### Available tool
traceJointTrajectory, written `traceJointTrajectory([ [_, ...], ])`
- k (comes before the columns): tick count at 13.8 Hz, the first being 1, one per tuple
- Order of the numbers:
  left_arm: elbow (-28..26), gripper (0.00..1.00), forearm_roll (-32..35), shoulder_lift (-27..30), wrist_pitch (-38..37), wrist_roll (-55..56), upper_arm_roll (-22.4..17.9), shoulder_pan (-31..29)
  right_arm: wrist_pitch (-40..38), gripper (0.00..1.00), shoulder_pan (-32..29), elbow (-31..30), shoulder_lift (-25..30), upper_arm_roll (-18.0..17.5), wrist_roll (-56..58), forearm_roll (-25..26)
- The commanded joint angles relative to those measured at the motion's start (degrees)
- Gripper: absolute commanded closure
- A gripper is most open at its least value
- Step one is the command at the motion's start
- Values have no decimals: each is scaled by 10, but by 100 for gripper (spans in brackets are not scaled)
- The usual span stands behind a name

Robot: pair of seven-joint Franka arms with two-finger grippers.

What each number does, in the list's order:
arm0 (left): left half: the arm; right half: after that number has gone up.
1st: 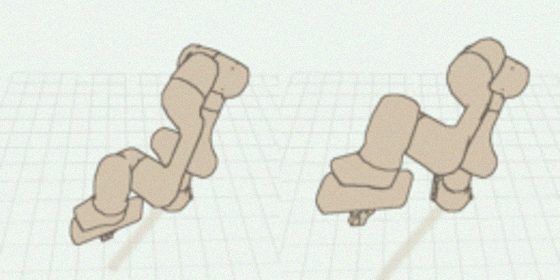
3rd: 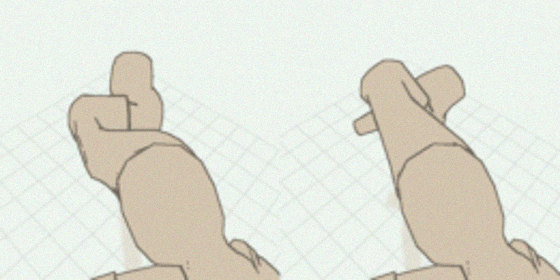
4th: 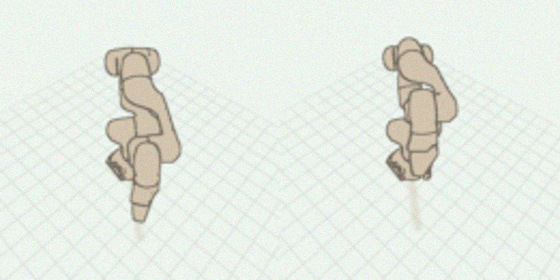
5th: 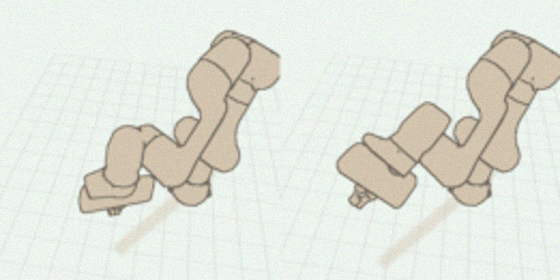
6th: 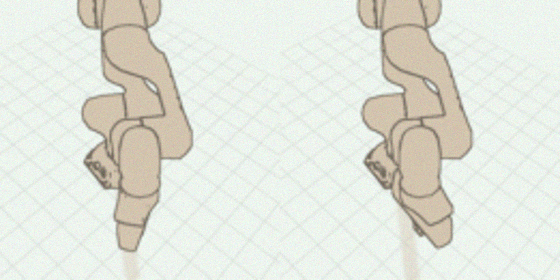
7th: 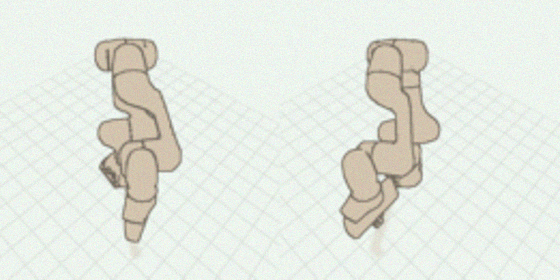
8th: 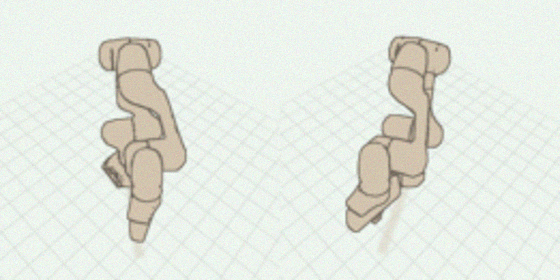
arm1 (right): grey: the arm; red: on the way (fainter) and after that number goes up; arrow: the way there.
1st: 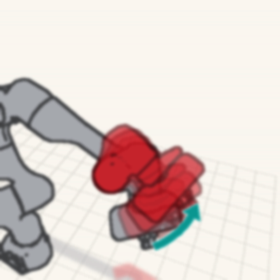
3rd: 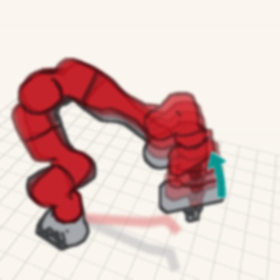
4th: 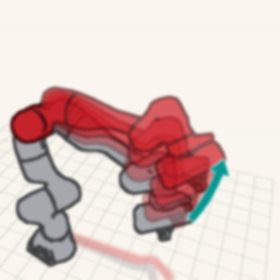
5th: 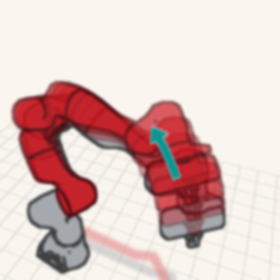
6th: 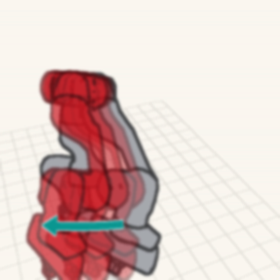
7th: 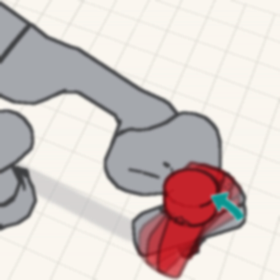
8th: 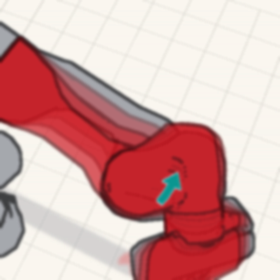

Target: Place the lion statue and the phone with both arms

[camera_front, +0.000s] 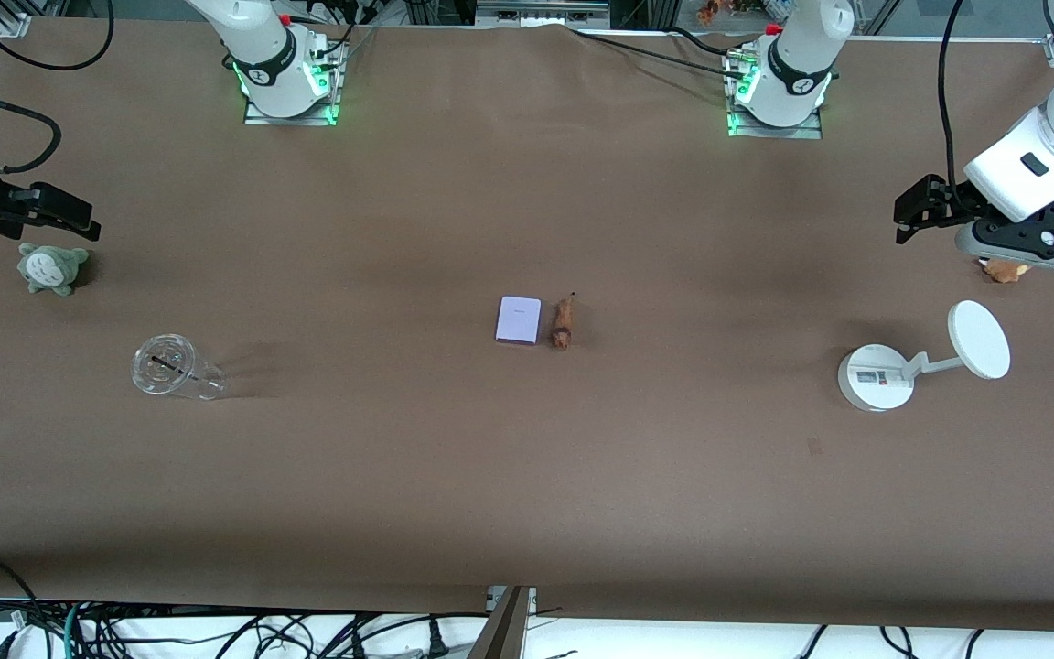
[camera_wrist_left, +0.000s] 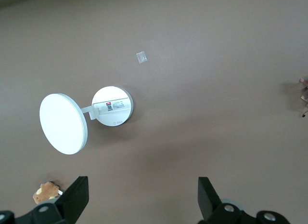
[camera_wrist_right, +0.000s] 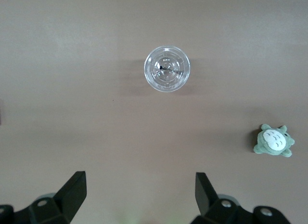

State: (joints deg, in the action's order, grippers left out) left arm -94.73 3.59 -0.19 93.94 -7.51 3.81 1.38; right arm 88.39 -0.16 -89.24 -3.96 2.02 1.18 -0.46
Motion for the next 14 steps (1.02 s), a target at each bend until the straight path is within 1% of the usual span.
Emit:
traceJointTrajectory([
  [1, -1, 0, 1, 4, -5, -7, -2, 3, -9, 0, -7, 15, -6, -5, -2, 5],
  [7, -1, 0, -5, -3, -6, -9, 6, 6, -9, 0, -7, 15, -8, -3, -1, 5],
  [9, -1, 0, -11, -25, -11, -12, 15, 6, -9, 0, -8, 15, -8, -2, 0, 5],
  [11, -1, 0, -51, -50, -18, -13, 15, 8, -9, 0, -7, 15, -8, 2, 0, 5],
  [12, -2, 0, -91, -67, -22, -15, 16, 16, -9, 0, -7, 15, -8, 2, 0, 5],
  [13, -1, 0, -126, -91, -15, -12, 16, 29, -8, 0, -8, 15, -8, 2, 0, 5],
  [14, -2, 0, -148, -115, 10, -9, 15, 42, -8, 0, -7, 15, -9, 2, 0, 5],
])
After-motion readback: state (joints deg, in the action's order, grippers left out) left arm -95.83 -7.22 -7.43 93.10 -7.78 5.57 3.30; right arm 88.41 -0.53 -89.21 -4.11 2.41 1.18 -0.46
